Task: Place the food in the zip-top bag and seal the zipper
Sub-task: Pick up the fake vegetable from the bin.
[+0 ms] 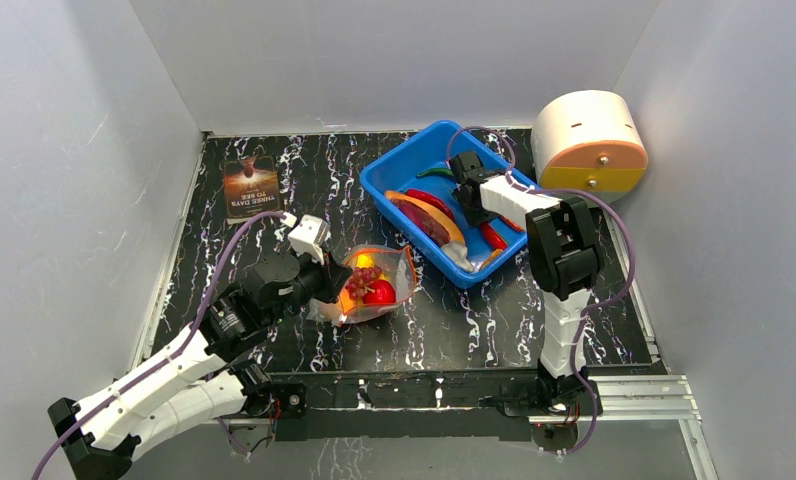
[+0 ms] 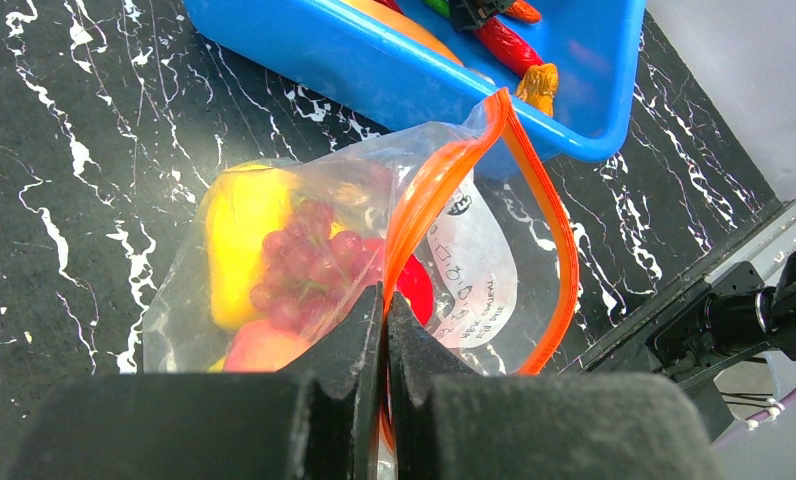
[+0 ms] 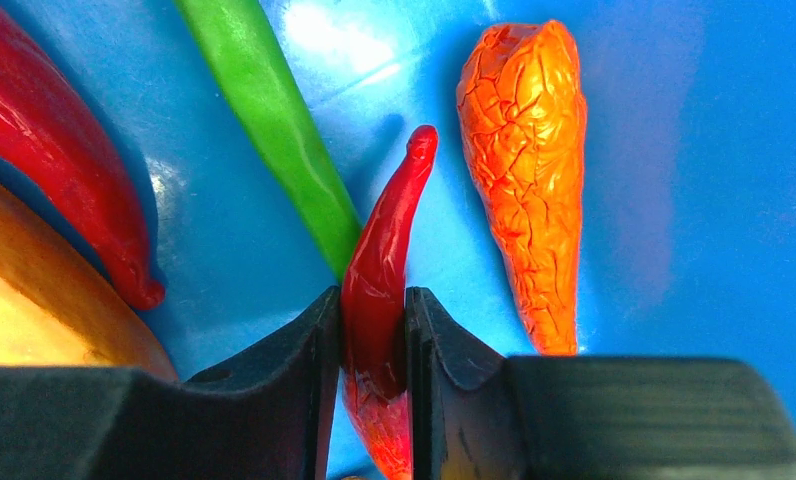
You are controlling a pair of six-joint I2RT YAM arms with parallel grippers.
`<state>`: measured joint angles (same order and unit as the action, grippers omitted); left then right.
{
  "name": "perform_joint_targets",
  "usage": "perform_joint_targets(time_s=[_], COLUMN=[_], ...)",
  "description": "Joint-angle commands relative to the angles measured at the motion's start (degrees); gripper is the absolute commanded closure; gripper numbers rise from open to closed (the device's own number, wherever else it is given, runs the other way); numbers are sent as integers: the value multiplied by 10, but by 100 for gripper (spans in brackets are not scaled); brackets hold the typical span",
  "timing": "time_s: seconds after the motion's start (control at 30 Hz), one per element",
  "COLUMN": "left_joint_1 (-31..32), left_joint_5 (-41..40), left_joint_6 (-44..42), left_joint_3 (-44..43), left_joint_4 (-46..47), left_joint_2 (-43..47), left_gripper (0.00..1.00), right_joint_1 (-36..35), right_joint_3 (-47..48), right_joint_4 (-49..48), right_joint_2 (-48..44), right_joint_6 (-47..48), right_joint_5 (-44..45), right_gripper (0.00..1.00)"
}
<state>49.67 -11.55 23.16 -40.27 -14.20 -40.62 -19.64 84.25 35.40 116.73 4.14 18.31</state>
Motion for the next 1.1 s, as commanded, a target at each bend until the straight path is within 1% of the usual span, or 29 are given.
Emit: perform_joint_targets(time_s=[0.0, 0.53, 0.57, 0.83, 1.07], left_joint_1=[0, 1, 0, 1, 1], left_joint_5=[-6, 1, 1, -1, -1], left_joint_6=[0, 14, 18, 32, 48], left_joint_3=[-2, -2, -8, -9, -20], left_joint_4=[-1, 8, 6, 18, 10], left_joint_2=[8, 3, -3, -3, -3], left_gripper=[100, 100, 100, 100, 100], right_joint_1=[3, -7, -15, -59, -87], right_joint_3=[27, 8, -3, -27, -62], right_joint_4=[2, 21, 21, 6, -32], right_joint_2=[-24, -126, -157, -249, -331], right_joint_6=[-8, -47, -51, -68, -88], right_joint_5=[10, 4, -7, -35, -103], right_gripper=[78, 80, 80, 80, 80])
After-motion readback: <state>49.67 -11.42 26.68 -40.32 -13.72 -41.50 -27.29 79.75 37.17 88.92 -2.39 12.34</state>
